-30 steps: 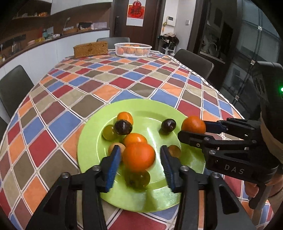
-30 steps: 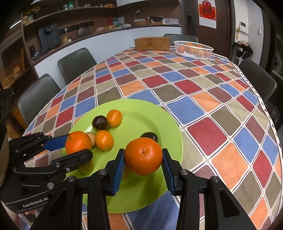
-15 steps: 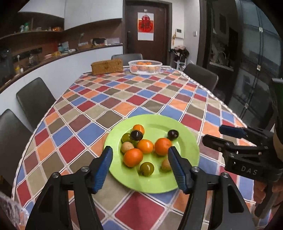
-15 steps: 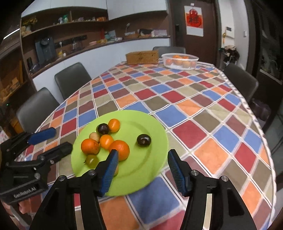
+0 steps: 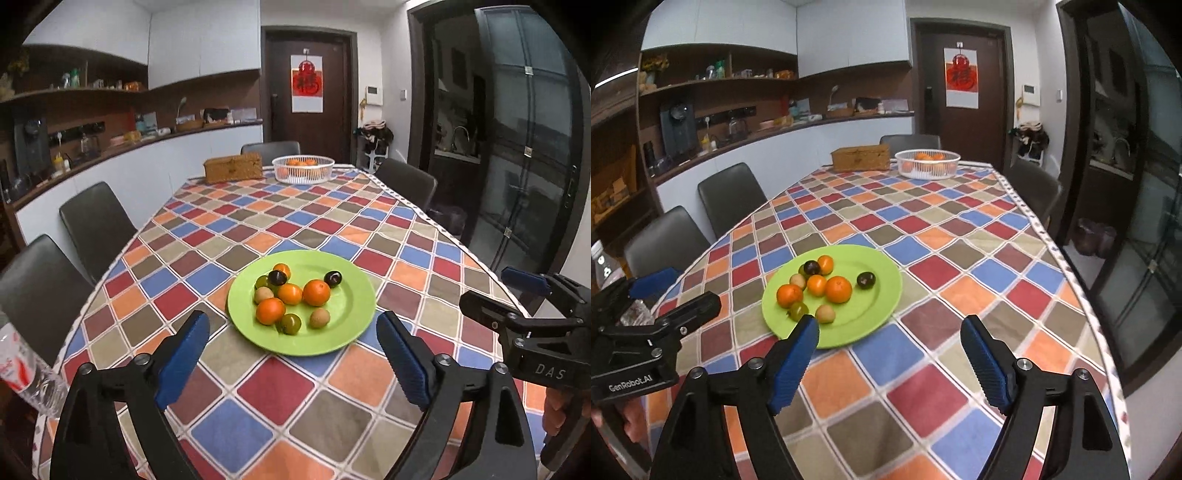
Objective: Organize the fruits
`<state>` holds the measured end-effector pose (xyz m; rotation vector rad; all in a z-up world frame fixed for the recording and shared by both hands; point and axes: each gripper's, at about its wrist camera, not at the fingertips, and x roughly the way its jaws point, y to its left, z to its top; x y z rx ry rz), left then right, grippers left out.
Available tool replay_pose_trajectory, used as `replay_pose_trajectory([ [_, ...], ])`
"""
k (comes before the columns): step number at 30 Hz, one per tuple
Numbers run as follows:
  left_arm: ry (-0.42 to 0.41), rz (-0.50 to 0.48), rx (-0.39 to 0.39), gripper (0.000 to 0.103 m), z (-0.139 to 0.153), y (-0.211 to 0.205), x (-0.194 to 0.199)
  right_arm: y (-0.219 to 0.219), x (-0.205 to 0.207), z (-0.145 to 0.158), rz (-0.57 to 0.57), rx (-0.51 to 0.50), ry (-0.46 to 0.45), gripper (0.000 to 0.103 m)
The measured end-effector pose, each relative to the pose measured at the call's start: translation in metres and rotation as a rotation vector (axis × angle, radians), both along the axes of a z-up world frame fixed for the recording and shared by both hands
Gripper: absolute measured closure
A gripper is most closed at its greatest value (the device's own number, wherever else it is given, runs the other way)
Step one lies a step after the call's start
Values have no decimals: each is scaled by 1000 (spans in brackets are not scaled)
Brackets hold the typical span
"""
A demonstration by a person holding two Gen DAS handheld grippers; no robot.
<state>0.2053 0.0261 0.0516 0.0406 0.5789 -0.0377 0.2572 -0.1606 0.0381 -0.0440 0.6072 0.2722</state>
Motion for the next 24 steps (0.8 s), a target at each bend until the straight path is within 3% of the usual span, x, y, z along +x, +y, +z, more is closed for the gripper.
replay_pose_trajectory([
  [10, -32, -7, 18, 3, 3, -13, -57, -16, -62, 2, -25, -14, -31, 17],
  [24, -53, -3, 26, 2, 6, -20, -94, -26, -109, 4, -38, -3, -67, 17],
])
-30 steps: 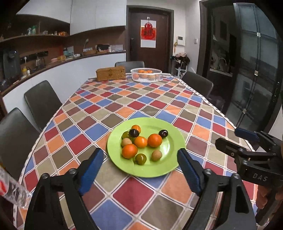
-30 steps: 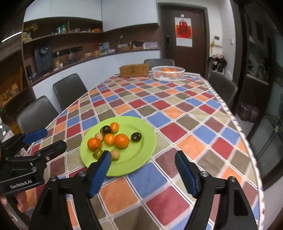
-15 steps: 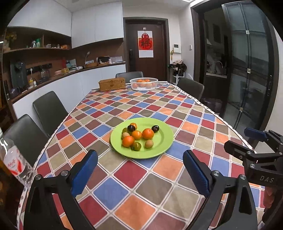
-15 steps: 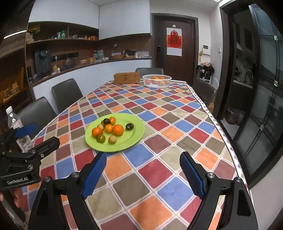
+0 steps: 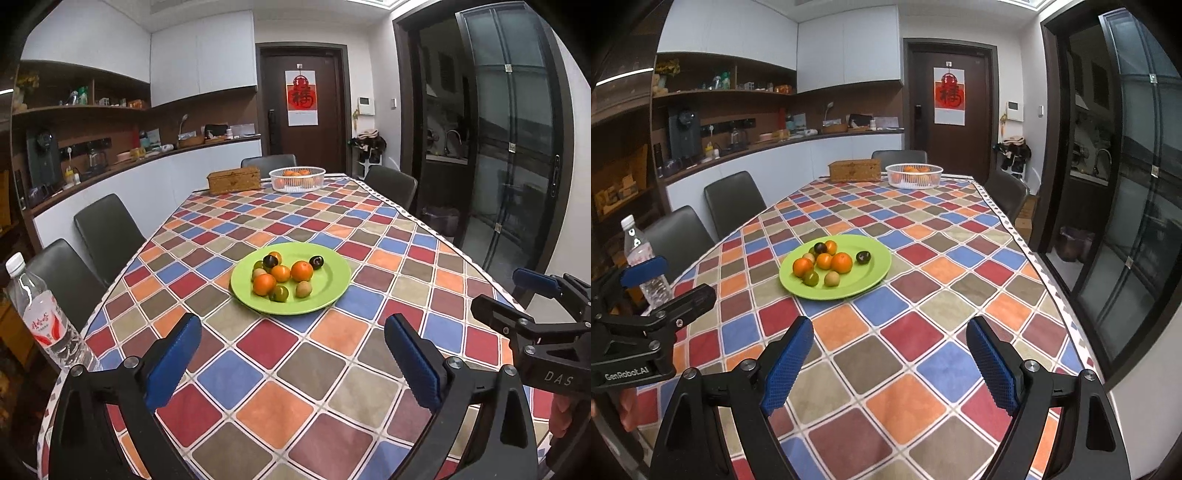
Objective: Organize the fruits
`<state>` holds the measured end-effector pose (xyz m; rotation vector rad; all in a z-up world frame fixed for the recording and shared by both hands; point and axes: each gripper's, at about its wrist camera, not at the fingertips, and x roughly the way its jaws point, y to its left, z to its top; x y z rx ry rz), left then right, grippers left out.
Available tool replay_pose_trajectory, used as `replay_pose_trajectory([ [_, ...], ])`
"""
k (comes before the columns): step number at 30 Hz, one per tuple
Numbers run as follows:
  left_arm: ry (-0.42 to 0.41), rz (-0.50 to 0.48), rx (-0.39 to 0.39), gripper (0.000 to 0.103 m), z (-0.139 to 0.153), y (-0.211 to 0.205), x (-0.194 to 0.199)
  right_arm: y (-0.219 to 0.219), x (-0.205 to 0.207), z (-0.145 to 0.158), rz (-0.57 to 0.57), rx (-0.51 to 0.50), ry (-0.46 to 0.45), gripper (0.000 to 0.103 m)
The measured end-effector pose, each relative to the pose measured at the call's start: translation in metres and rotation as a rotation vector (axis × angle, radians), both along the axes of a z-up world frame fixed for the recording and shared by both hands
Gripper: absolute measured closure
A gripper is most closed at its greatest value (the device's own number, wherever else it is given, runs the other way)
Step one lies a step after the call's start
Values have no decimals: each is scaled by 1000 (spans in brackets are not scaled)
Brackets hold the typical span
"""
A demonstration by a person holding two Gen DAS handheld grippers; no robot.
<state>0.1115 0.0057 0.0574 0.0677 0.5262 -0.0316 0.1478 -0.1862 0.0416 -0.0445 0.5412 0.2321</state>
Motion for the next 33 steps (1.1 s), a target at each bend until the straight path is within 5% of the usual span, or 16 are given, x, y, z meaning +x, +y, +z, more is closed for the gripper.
replay_pose_trajectory([
  [33, -60, 0, 37, 0, 7, -10, -31, -9, -29, 1, -14, 2, -21, 17],
])
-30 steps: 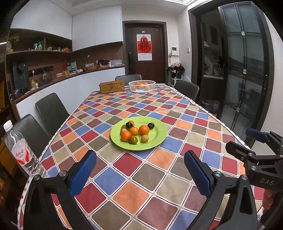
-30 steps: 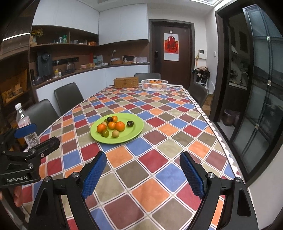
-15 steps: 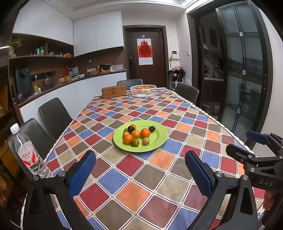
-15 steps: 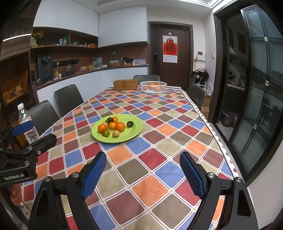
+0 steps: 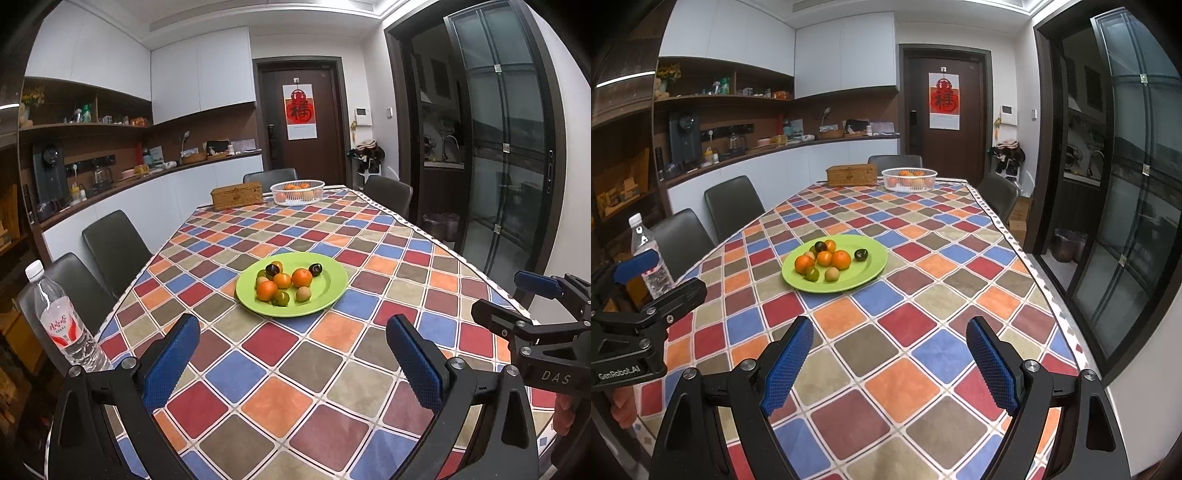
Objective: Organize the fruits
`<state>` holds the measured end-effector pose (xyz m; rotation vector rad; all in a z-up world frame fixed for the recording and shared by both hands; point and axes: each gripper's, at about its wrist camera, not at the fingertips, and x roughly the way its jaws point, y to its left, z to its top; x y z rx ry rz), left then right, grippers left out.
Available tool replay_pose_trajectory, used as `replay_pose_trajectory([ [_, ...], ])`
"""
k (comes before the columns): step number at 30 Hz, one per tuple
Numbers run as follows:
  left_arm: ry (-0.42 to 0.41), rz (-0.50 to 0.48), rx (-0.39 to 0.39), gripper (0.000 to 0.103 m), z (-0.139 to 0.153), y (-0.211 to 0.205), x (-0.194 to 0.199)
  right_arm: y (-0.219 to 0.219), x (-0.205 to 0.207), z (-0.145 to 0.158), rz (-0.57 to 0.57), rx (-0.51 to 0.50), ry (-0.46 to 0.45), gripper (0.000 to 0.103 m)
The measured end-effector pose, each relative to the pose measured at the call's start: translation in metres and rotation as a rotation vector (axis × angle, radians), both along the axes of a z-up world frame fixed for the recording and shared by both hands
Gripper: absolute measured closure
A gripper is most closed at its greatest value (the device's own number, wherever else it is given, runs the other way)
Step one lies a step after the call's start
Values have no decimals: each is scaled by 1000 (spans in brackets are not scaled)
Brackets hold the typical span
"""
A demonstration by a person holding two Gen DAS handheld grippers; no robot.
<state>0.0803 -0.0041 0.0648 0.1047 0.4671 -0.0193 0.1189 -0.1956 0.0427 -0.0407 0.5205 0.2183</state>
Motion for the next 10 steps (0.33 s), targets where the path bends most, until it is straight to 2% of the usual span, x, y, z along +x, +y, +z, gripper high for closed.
replay_pose_trajectory([
  [10, -13, 19, 13, 0, -2, 1, -4, -4, -4, -2, -5, -8, 4, 17],
])
